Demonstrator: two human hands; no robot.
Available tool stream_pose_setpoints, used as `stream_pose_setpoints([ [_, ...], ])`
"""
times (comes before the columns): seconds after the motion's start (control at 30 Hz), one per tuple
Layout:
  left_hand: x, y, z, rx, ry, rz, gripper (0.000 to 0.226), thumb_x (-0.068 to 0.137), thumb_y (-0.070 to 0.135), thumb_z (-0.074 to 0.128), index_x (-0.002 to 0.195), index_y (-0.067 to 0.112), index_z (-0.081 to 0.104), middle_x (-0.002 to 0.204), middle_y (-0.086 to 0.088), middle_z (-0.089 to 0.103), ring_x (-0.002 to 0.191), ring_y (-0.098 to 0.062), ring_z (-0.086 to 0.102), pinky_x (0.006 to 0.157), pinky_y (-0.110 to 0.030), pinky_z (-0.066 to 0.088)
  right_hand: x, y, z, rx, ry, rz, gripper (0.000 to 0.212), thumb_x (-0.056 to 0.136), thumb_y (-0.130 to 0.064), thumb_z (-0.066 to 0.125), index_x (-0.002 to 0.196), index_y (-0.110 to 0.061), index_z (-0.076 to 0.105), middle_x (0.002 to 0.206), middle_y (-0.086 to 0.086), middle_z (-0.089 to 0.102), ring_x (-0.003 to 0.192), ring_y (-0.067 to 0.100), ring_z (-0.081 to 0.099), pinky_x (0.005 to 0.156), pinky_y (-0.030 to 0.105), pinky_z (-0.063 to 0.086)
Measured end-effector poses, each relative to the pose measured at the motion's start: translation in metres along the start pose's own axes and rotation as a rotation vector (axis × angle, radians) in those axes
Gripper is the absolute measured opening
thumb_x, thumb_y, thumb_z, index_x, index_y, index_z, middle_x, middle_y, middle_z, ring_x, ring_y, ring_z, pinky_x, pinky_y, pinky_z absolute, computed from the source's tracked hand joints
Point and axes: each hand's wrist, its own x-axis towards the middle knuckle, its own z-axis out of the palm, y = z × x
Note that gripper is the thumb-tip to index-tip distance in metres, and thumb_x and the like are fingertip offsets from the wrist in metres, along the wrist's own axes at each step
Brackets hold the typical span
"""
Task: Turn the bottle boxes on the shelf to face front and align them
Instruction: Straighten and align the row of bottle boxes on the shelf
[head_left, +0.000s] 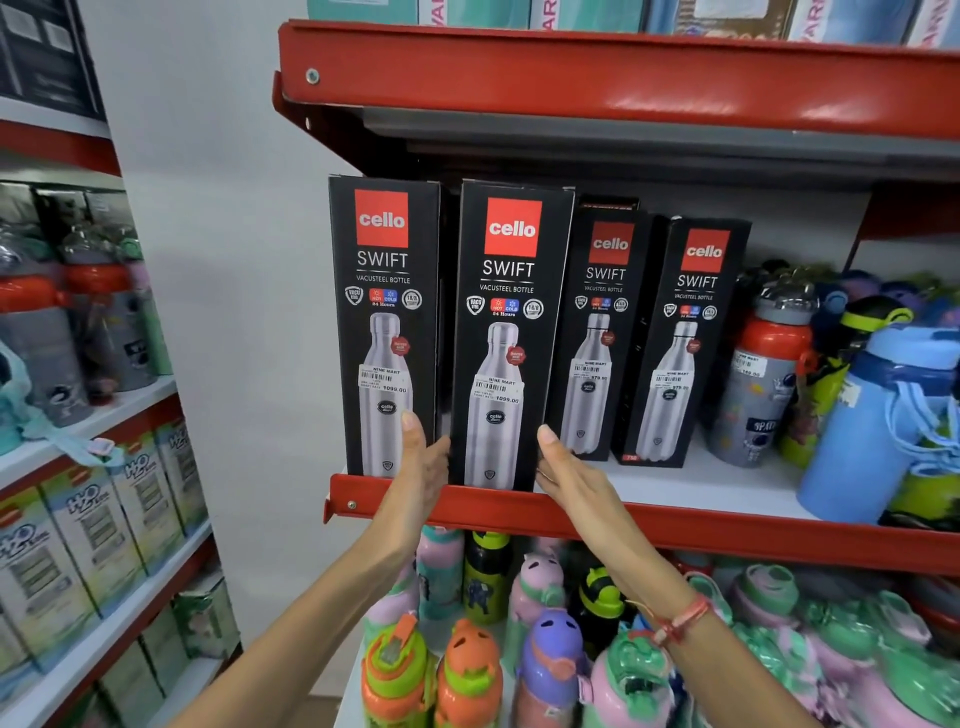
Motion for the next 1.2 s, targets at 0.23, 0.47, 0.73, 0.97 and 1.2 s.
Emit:
stream_pose_setpoints([
  [0.23, -0.002, -0.007, 0.031, 0.082, 0.305, 0.577, 0.044, 0.093, 0.059, 0.029, 0.115, 0.036, 0.06, 0.117, 0.015, 0.066, 0.115, -0.001, 0.057, 0.103, -0.032, 0.043, 0.011, 0.0, -0.032, 0.071, 0.224, -0.129, 0.082, 0.077, -0.081, 0.04, 0.139, -0.028, 0.048, 0.145, -0.006, 0.051, 0.133, 0.01, 0.045, 0.116, 0.043, 0.031],
  [0.47, 0.031, -0.003, 0.122, 0.076, -0.128, 0.132, 0.116, 0.054, 0.096, 0.011, 0.15, 0.031, 0.012, 0.159, 0.01, 0.015, 0.146, -0.007, 0.013, 0.119, -0.037, 0.005, 0.035, 0.013, -0.07, 0.35, 0.188, 0.055, 0.101, 0.073, -0.08, 0.034, 0.152, -0.019, 0.021, 0.16, 0.004, 0.025, 0.144, 0.016, 0.027, 0.119, 0.039, 0.019],
  [0.73, 0.07, -0.001, 0.147, 0.082, 0.04, -0.003, 0.103, 0.064, 0.085, 0.002, 0.15, 0.03, 0.01, 0.161, 0.002, 0.012, 0.148, -0.017, 0.011, 0.118, -0.042, 0.006, 0.052, 0.015, -0.078, 0.204, 0.095, 0.077, 0.101, 0.067, -0.093, 0.028, 0.15, -0.039, 0.011, 0.162, -0.009, 0.009, 0.148, 0.012, 0.011, 0.121, 0.044, 0.01],
  [0.97, 0.073, -0.009, 0.146, 0.16, 0.107, -0.014, 0.101, 0.064, 0.09, 0.003, 0.149, 0.036, 0.017, 0.159, -0.003, 0.023, 0.145, -0.024, 0.022, 0.117, -0.044, 0.013, 0.051, 0.02, -0.086, 0.085, 0.076, 0.083, 0.079, 0.081, -0.081, 0.025, 0.149, -0.04, 0.021, 0.16, -0.01, 0.019, 0.147, 0.015, 0.018, 0.118, 0.041, 0.014],
  [1.2, 0.04, -0.019, 0.124, 0.174, 0.02, 0.037, 0.121, 0.048, 0.101, 0.006, 0.149, 0.034, 0.015, 0.159, 0.006, 0.017, 0.146, -0.015, 0.018, 0.12, -0.044, 0.007, 0.022, 0.031, -0.095, 0.013, 0.13, 0.107, 0.124, 0.06, -0.098, 0.03, 0.141, -0.004, 0.031, 0.145, 0.017, 0.043, 0.128, 0.031, 0.051, 0.113, 0.049, 0.032],
])
